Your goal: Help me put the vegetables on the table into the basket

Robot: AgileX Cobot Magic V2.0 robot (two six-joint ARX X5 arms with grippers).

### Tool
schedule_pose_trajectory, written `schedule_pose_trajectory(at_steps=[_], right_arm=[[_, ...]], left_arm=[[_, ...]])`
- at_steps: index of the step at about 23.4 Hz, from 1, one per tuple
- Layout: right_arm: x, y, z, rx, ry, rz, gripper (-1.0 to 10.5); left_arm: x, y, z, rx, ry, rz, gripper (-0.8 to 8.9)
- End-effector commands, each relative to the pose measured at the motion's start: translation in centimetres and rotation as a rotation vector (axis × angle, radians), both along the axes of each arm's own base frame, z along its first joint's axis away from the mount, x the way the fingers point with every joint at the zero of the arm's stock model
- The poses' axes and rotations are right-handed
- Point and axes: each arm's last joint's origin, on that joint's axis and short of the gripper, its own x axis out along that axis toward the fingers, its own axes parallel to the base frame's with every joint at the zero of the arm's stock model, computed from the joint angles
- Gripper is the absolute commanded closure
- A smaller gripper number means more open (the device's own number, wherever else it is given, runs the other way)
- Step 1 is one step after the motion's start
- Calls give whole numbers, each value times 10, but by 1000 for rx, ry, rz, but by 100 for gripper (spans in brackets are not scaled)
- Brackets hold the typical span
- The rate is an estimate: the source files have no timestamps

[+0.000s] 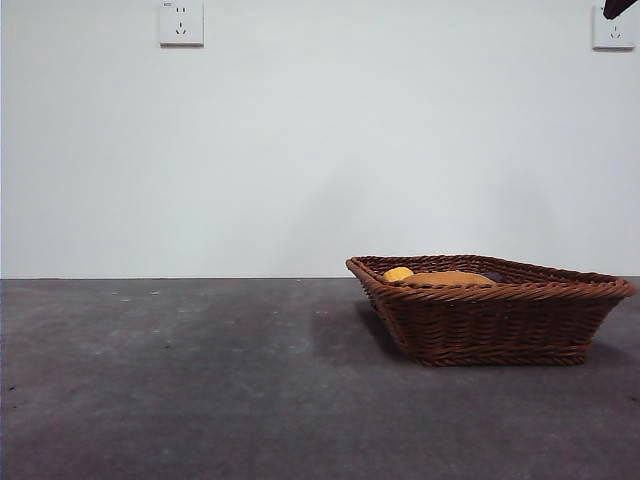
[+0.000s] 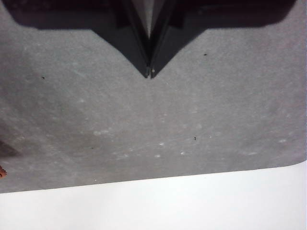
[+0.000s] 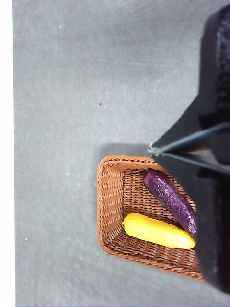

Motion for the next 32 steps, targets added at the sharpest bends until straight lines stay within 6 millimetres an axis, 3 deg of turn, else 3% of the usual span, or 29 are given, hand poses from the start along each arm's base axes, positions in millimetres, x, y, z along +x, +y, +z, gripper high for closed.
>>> schedule_pose_trajectory(at_steps=[1,17,20,23,25,28,30,32], right_arm=[[2,0,-3,-7,5,0,946],[1,-2,-1,-54,-6,-58,946],[-15,-3,6,-51,-49,-61,946],[-50,-5,4,-36,-215,-65,946],[-76,-7,-11,-20,-394,-71,946],[-122,-12,-59,-13,-648,-122,946],[-144,-15,-100,-29,-723,-183,946],[-155,-17,-128,-28,-738,-196,946]], left_arm=[[0,0,-3,-12,4,4,817],[1,0,-4,-12,21,4,817],[1,0,-4,-12,22,4,817],[1,0,-4,-12,23,4,817],[1,0,-4,-12,23,4,817],[1,0,-4,-12,23,4,817],[1,0,-4,-12,23,4,817],[1,0,-4,-12,23,4,817]])
